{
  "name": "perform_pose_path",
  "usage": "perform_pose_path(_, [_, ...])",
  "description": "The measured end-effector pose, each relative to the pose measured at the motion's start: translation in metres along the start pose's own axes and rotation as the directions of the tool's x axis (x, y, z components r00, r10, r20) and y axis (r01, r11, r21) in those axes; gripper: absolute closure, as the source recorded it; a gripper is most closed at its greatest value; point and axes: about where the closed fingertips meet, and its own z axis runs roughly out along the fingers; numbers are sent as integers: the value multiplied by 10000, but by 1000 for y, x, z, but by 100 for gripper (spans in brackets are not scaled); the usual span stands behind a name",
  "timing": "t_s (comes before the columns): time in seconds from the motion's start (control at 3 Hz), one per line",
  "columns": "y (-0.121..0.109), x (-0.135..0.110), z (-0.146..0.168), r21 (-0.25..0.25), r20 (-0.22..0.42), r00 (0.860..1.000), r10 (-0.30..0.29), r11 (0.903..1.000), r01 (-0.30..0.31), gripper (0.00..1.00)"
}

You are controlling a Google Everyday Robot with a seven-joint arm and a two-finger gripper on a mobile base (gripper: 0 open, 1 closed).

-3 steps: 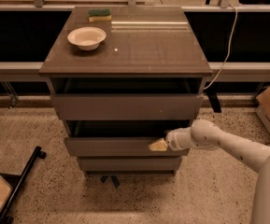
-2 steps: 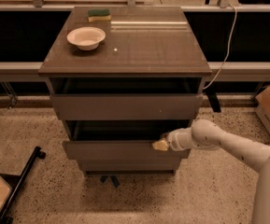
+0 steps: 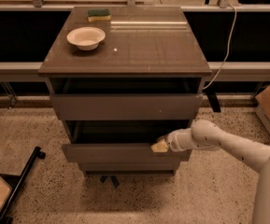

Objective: Open middle drawer

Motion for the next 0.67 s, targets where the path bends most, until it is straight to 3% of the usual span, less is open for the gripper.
perform_pose_path(0.33, [0, -1, -1, -1, 0, 10000, 0, 10000, 0, 100])
perform_pose_path(0.67, [0, -1, -1, -1, 0, 10000, 0, 10000, 0, 82])
